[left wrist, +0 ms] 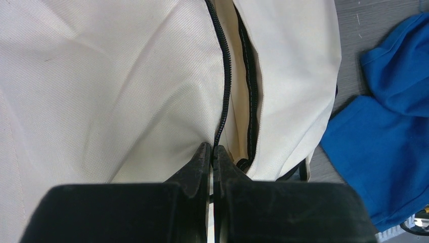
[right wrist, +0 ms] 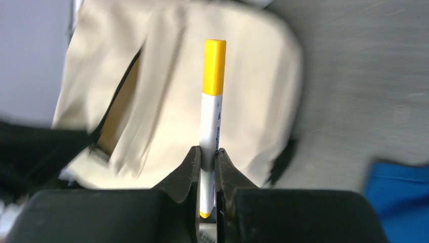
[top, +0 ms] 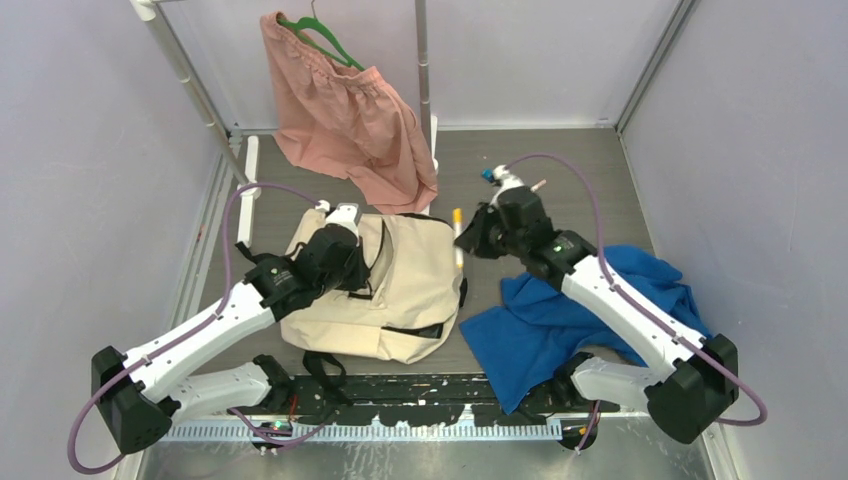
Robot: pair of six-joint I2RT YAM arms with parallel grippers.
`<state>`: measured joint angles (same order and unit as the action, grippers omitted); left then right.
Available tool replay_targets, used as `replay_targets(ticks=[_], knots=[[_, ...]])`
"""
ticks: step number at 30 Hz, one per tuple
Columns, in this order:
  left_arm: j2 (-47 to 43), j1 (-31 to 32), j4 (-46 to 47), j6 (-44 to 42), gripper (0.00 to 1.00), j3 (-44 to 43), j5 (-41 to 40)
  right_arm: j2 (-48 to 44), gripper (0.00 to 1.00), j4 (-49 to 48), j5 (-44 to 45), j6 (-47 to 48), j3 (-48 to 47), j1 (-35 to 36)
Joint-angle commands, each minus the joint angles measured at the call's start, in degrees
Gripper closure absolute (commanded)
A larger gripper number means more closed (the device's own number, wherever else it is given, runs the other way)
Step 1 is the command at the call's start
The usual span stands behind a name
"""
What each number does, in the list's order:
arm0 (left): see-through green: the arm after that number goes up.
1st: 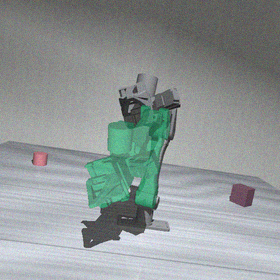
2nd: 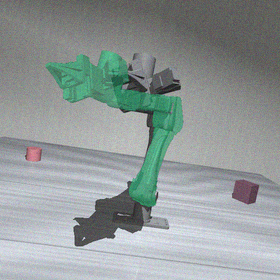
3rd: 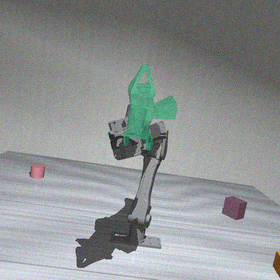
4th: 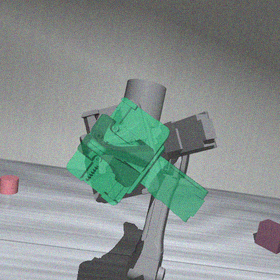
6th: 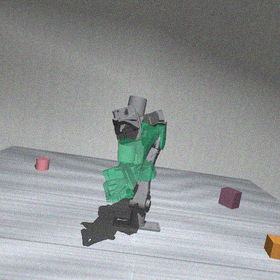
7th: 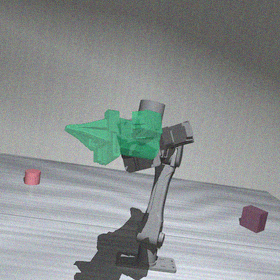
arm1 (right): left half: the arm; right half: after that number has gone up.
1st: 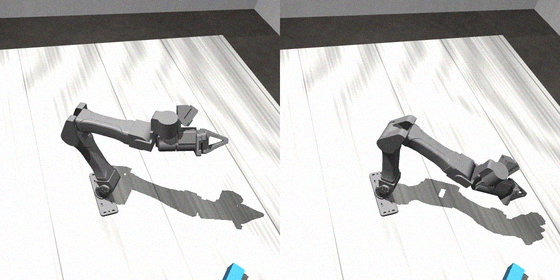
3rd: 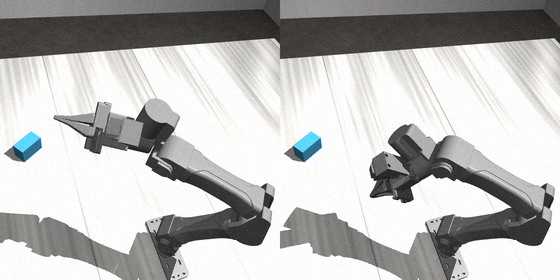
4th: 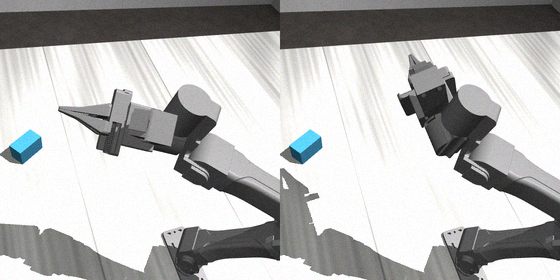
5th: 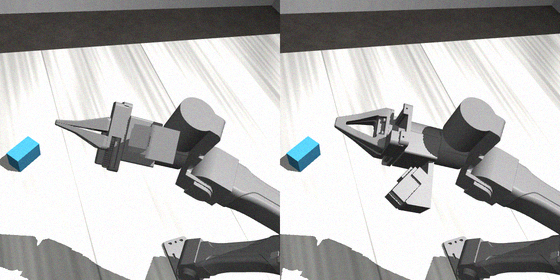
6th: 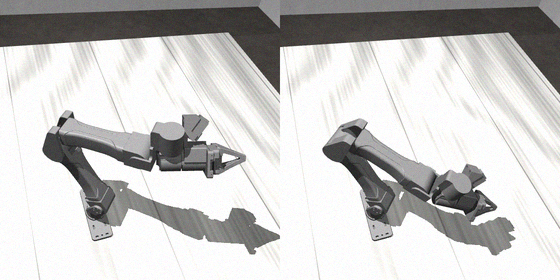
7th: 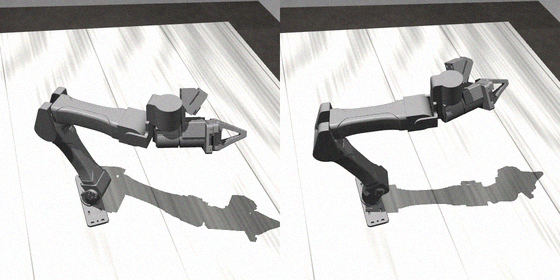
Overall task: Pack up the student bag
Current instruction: Pick up the stationery from the center of the board, then place the stationery in the student bag.
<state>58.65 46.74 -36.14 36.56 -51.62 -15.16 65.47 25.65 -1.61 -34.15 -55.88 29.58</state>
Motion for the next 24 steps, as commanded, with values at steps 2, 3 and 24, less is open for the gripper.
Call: replay_targets(ticks=[2, 3, 24], knots=[[0.09, -0.29, 7.36, -0.53, 1.00, -3.07, 0.10, 1.43, 0.99, -7.33, -17.08, -2.94, 3.23, 10.65], [0.20, -0.31, 7.50, -0.52, 1.00, -3.12, 0.13, 2.03, 0.99, -9.34, -18.59, -3.89, 3.39, 12.27], [-2.85, -0.33, 7.64, 1.77, 1.00, -0.97, -0.06, 22.77, 0.99, -9.37, -6.94, -22.27, -11.12, 18.98]])
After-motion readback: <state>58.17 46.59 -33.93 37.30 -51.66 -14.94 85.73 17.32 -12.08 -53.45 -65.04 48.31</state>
